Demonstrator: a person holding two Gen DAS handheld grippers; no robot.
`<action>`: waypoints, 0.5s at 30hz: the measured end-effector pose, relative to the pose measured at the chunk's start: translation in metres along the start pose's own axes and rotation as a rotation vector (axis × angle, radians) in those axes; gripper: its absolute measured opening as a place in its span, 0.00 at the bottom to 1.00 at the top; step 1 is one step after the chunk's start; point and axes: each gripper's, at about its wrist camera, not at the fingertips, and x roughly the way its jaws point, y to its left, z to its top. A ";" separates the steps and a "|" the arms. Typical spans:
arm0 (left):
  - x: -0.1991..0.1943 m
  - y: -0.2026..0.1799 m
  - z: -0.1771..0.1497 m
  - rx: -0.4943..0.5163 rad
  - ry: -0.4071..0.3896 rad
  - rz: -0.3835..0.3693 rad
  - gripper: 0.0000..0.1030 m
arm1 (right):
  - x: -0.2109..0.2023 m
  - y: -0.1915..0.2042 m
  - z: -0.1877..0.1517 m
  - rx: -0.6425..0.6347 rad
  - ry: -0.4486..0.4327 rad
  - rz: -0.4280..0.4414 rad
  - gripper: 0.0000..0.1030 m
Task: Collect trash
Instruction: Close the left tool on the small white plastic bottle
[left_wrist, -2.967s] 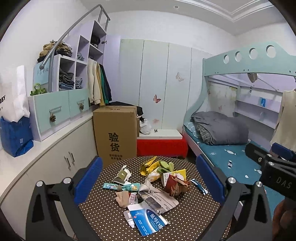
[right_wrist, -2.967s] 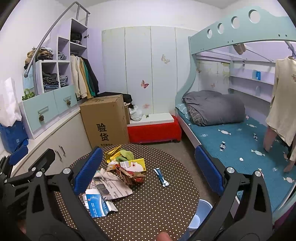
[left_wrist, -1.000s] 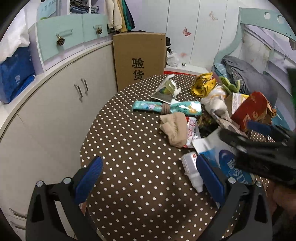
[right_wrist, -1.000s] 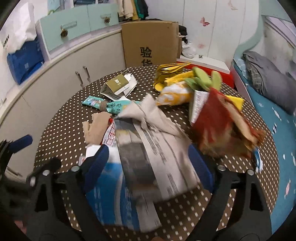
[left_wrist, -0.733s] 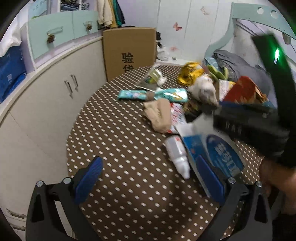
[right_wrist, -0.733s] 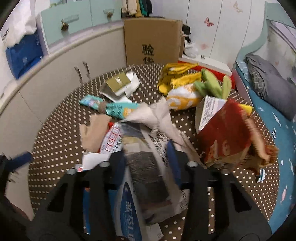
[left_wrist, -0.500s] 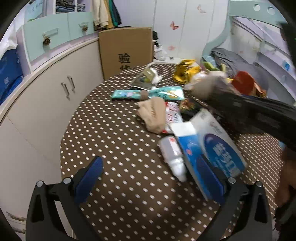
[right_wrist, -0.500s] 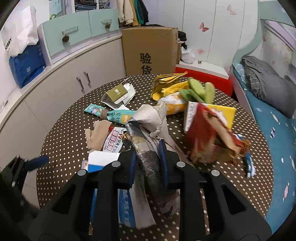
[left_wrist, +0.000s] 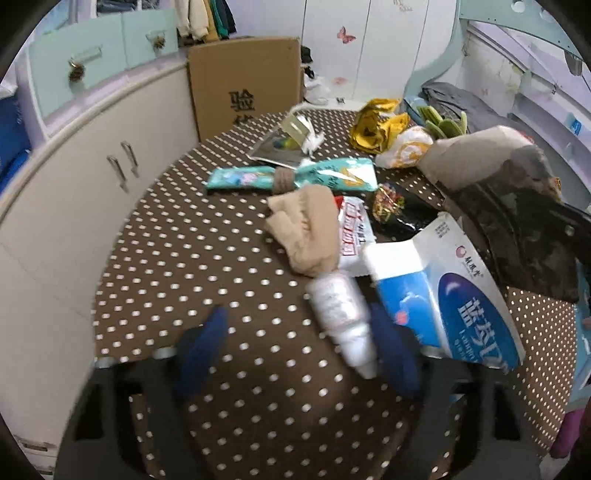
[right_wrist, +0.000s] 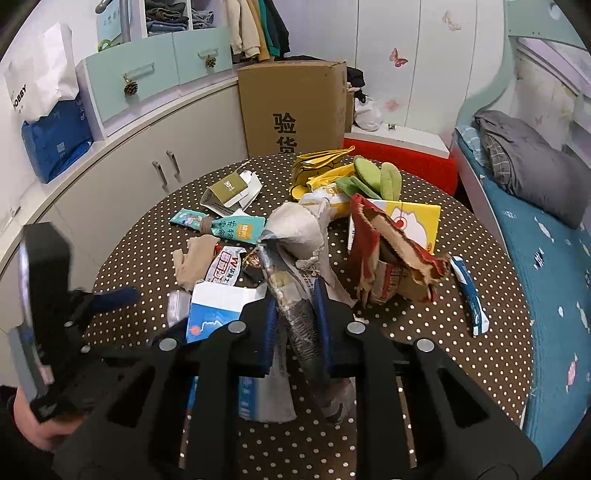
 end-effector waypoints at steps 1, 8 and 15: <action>0.001 0.000 0.001 0.005 -0.006 -0.003 0.60 | -0.001 -0.002 -0.001 0.001 -0.003 0.001 0.18; -0.009 0.010 0.002 -0.029 -0.030 -0.069 0.32 | -0.019 -0.016 -0.003 0.036 -0.044 0.053 0.08; -0.036 0.024 -0.004 -0.051 -0.070 -0.054 0.32 | -0.040 -0.030 -0.006 0.076 -0.081 0.143 0.07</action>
